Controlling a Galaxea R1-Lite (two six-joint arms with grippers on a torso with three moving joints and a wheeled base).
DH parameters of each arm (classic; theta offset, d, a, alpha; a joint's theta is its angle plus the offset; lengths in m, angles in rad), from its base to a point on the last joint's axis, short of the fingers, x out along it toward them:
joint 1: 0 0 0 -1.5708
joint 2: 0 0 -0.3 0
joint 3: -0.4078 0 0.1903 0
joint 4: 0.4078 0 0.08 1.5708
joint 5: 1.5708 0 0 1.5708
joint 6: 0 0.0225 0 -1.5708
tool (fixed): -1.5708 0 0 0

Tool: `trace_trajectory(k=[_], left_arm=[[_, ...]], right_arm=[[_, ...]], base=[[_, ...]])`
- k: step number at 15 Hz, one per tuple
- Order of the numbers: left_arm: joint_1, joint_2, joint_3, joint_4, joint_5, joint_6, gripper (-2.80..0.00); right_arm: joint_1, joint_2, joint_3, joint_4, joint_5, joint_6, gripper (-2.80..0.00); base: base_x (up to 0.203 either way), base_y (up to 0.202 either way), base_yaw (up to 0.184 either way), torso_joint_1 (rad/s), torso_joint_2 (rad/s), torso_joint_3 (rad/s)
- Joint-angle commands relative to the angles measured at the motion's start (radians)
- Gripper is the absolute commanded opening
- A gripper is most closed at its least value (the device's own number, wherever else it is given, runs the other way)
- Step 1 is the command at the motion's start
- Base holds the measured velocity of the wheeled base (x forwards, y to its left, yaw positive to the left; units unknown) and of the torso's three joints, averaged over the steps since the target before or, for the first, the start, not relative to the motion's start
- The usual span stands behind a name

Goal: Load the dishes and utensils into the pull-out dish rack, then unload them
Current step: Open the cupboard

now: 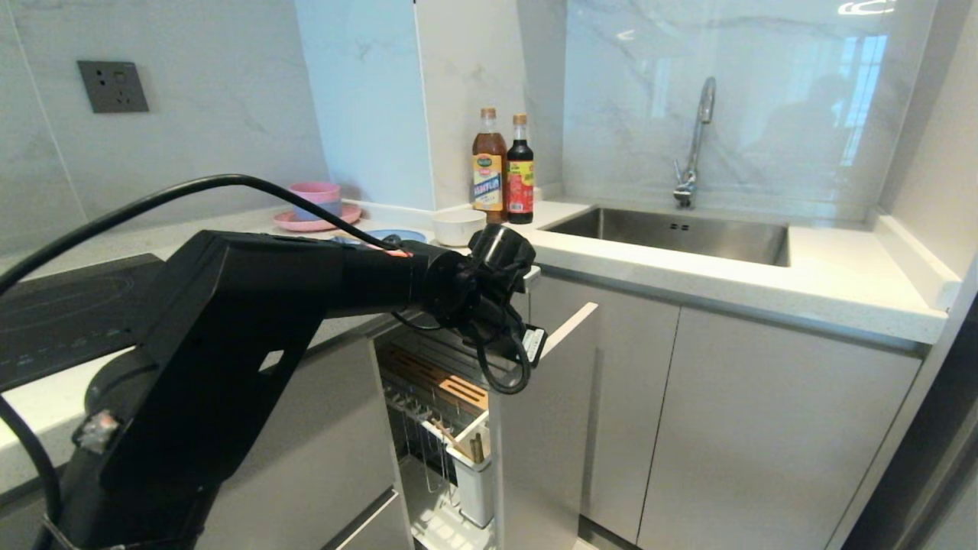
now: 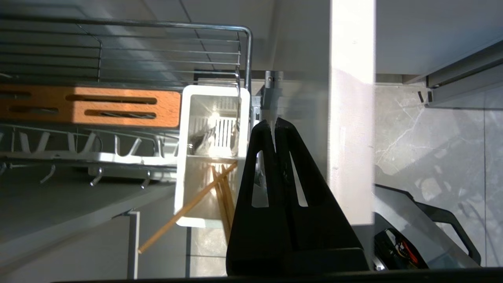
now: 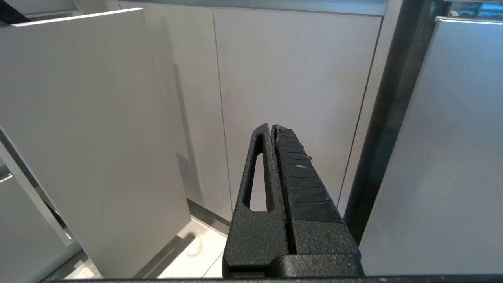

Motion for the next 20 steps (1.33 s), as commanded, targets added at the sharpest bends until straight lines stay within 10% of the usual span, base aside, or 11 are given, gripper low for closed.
trace_trajectory(k=[1,20], left_arm=[[-0.020,0.002,-0.001,-0.007,0.002,0.000,-2.80],[-0.182,0.019,-0.001,-0.059,-0.003,-0.002,-2.80]], right_arm=[[0.000,0.000,0.002,0.000,0.000,0.000,-2.80],[0.000,0.000,0.002,0.000,0.000,0.000,-2.80]], base=[[0.000,0.000,0.000,0.000,0.00,0.000],[0.000,0.000,0.000,0.000,0.00,0.000]])
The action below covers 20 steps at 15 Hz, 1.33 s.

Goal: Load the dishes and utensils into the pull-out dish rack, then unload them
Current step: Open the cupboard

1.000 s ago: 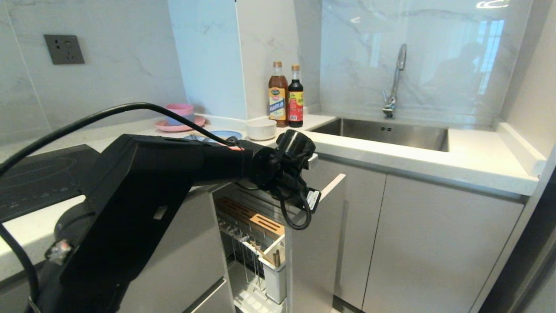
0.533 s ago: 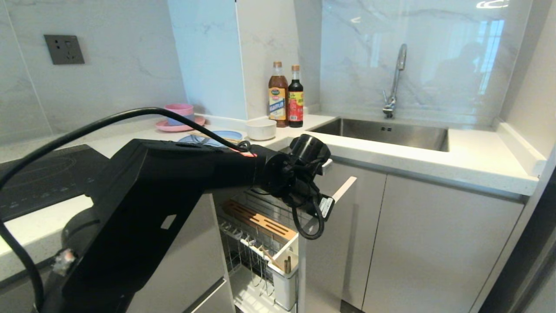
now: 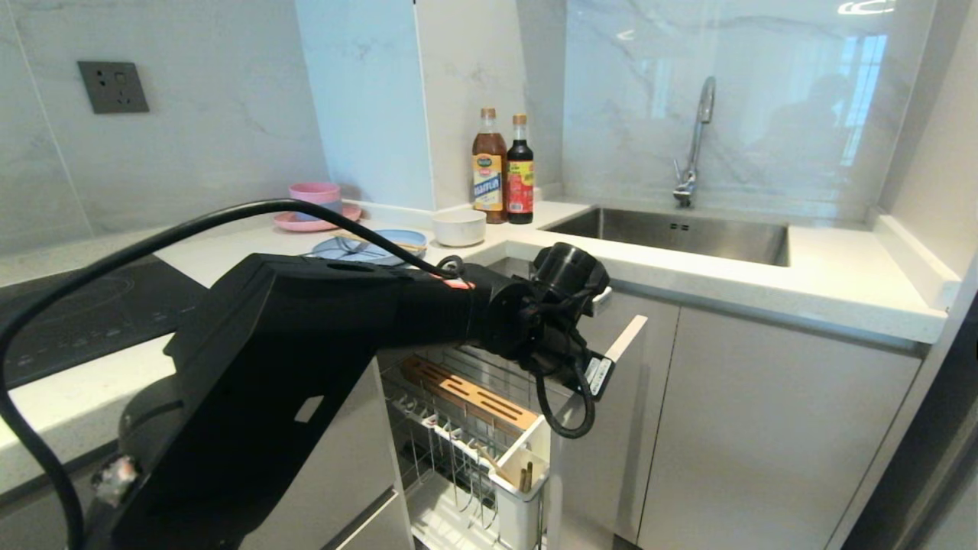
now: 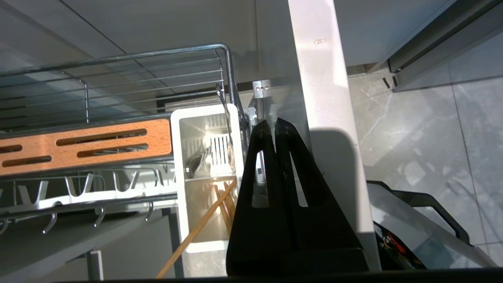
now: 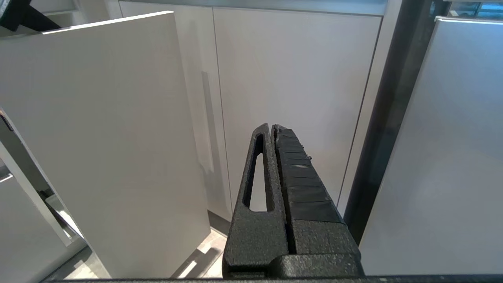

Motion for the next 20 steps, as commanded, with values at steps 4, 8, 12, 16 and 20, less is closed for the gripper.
trace_trajectory(k=[4,8,12,16,20], left_arm=[[-0.038,0.010,0.000,0.002,0.001,-0.002,-2.80],[-0.042,0.010,0.000,0.002,0.003,-0.002,-2.80],[-0.011,0.005,0.000,0.006,0.020,-0.010,-2.80],[0.039,-0.029,0.001,0.011,0.026,-0.049,-2.80],[0.082,-0.071,0.001,0.012,0.038,-0.091,-2.80]], right_arm=[[0.000,0.000,0.002,0.000,0.000,0.000,-2.80],[0.000,0.000,0.002,0.000,0.000,0.000,-2.80],[0.000,0.000,0.002,0.000,0.000,0.000,-2.80],[0.000,0.000,0.002,0.000,0.000,0.000,-2.80],[0.000,0.000,0.002,0.000,0.000,0.000,-2.80]], base=[[0.000,0.000,0.000,0.000,0.00,0.000],[0.000,0.000,0.000,0.000,0.00,0.000],[0.000,0.000,0.000,0.000,0.00,0.000],[0.000,0.000,0.000,0.000,0.00,0.000],[0.000,0.000,0.000,0.000,0.00,0.000]])
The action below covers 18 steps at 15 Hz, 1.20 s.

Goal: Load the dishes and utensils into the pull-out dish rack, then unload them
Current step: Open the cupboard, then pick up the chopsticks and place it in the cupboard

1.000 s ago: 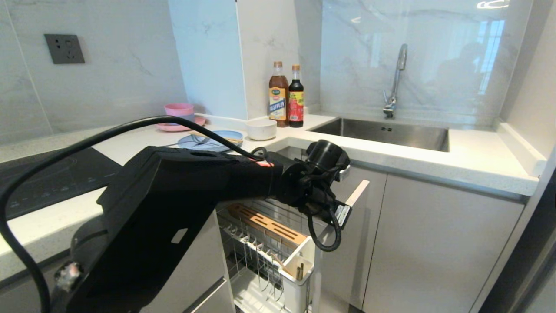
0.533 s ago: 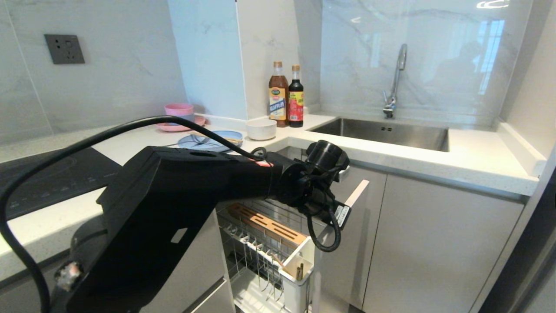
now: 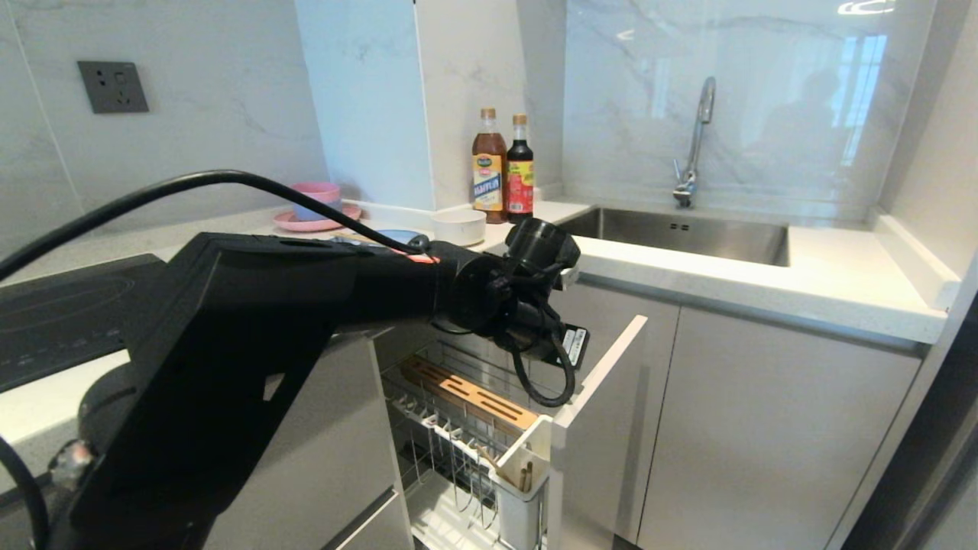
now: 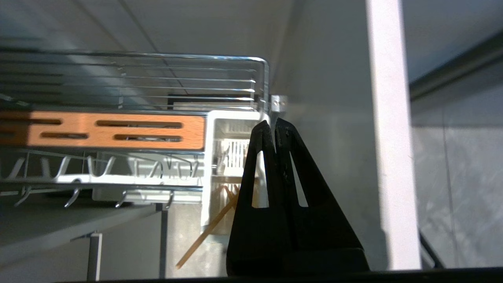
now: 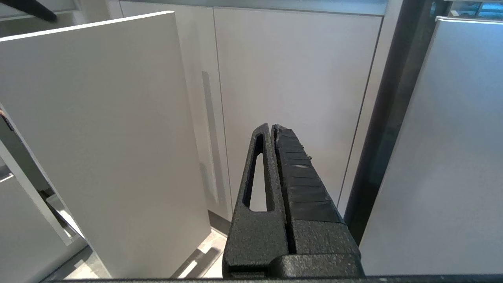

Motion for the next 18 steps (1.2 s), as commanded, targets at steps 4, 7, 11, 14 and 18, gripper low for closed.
trace_trajectory(k=[4,7,11,14,18], left_arm=[[0.052,-0.105,0.005,0.004,0.029,-0.076,-2.80],[0.077,-0.240,0.041,0.004,0.037,-0.090,-2.80],[0.097,-0.473,0.136,0.004,0.086,-0.092,-2.80],[0.105,-0.635,0.216,0.004,0.154,-0.092,-2.80],[0.168,-0.852,0.288,0.003,0.192,-0.089,-2.80]], right_arm=[[0.000,0.000,0.002,0.000,0.000,0.000,-2.80],[0.000,0.000,0.002,0.000,0.000,0.000,-2.80],[0.000,0.000,0.002,0.000,0.000,0.000,-2.80],[0.000,0.000,0.002,0.000,0.000,0.000,-2.80],[0.000,0.000,0.002,0.000,0.000,0.000,-2.80]], base=[[0.000,0.000,0.000,0.000,0.00,0.000],[0.000,0.000,0.000,0.000,0.00,0.000],[0.000,0.000,0.000,0.000,0.00,0.000],[0.000,0.000,0.000,0.000,0.00,0.000],[0.000,0.000,0.000,0.000,0.00,0.000]])
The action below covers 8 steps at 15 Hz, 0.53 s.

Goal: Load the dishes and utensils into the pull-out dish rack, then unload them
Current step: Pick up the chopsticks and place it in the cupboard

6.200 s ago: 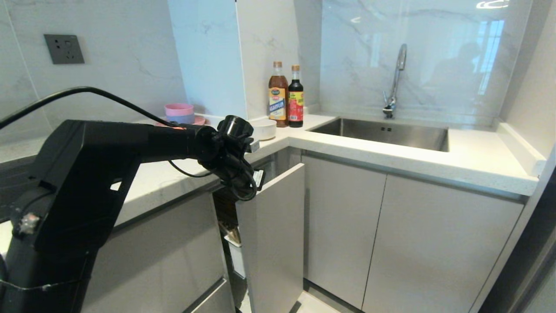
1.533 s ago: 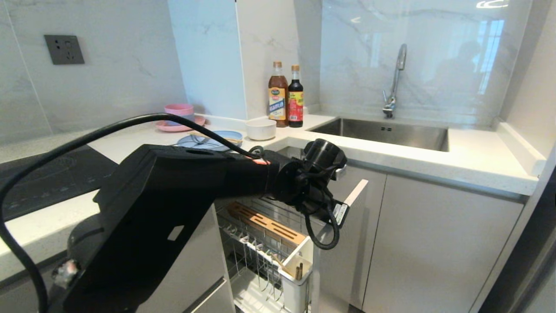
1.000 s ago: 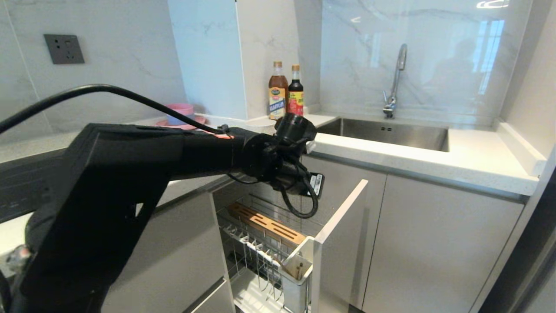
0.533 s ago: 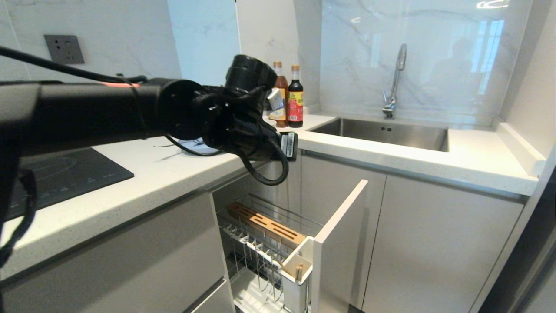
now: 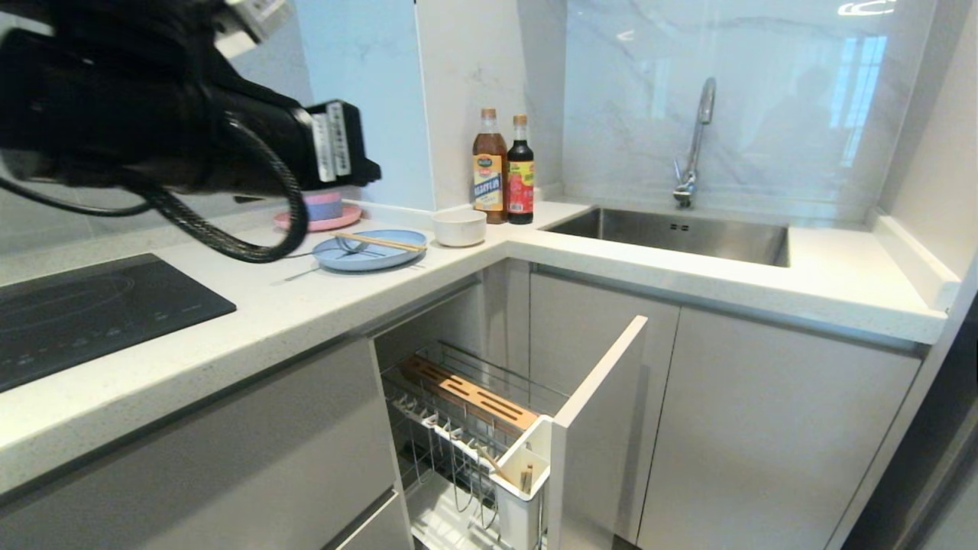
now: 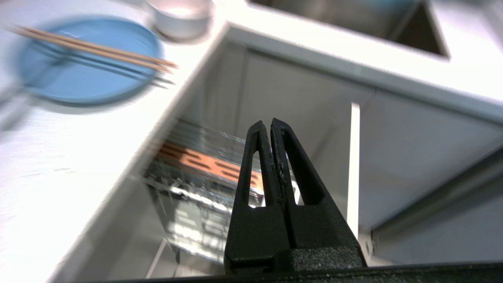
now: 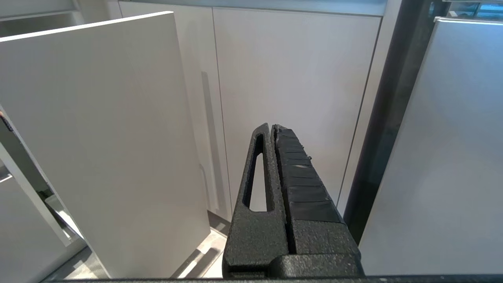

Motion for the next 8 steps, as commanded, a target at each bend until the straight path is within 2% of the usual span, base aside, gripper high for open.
trace_trajectory(k=[1,4,6,8], left_arm=[[0.051,-0.173,0.035,0.002,0.004,0.001,-2.80],[0.182,-0.355,0.099,0.003,0.006,0.017,-2.80],[0.311,-0.484,0.168,0.002,0.000,0.059,-2.80],[0.392,-0.606,0.253,0.002,-0.006,0.086,-2.80]], right_arm=[[0.000,0.000,0.002,0.000,0.000,0.000,-2.80],[0.000,0.000,0.002,0.000,0.000,0.000,-2.80],[0.000,0.000,0.002,0.000,0.000,0.000,-2.80],[0.000,0.000,0.002,0.000,0.000,0.000,-2.80]], base=[[0.000,0.000,0.000,0.000,0.00,0.000],[0.000,0.000,0.000,0.000,0.00,0.000],[0.000,0.000,0.000,0.000,0.00,0.000],[0.000,0.000,0.000,0.000,0.00,0.000]])
